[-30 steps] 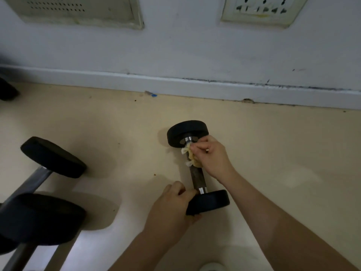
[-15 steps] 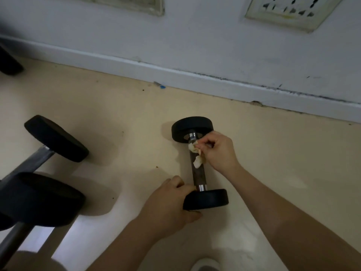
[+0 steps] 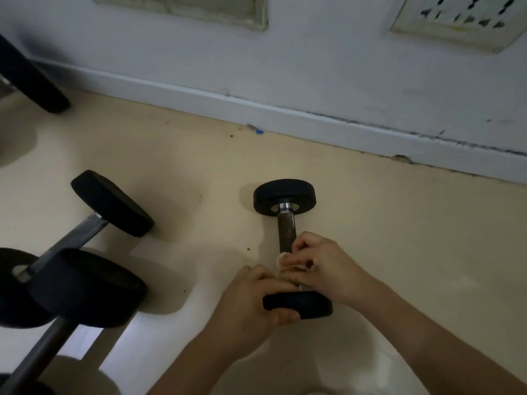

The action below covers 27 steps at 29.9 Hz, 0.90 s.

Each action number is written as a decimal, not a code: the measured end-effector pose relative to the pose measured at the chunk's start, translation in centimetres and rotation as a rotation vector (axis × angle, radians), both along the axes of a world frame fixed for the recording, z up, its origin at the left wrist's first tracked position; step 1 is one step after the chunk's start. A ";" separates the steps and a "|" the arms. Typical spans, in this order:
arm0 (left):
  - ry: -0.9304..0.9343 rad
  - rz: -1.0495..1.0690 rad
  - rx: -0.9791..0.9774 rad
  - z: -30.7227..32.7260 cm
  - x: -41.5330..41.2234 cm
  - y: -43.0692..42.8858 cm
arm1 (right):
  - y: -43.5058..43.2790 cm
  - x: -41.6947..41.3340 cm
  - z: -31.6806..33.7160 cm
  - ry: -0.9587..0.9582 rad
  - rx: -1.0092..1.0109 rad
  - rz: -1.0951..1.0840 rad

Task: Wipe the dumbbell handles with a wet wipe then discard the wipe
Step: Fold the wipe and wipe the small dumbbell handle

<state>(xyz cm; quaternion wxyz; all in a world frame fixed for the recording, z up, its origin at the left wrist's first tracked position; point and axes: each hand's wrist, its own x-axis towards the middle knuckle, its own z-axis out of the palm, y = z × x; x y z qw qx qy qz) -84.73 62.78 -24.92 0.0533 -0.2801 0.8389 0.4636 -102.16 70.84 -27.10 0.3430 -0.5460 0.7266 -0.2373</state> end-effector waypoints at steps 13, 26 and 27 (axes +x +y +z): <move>-0.060 0.050 0.186 -0.2 1.2 -1.1 | -0.3 1.5 0.3 -0.054 -0.117 -0.098; -0.299 0.255 -0.060 2.6 1.9 -1.2 | -5.7 0.8 -1.1 0.017 -0.277 -0.154; -0.305 0.271 -0.050 2.6 2.1 -1.3 | -6.4 0.8 -1.2 0.026 -0.274 -0.247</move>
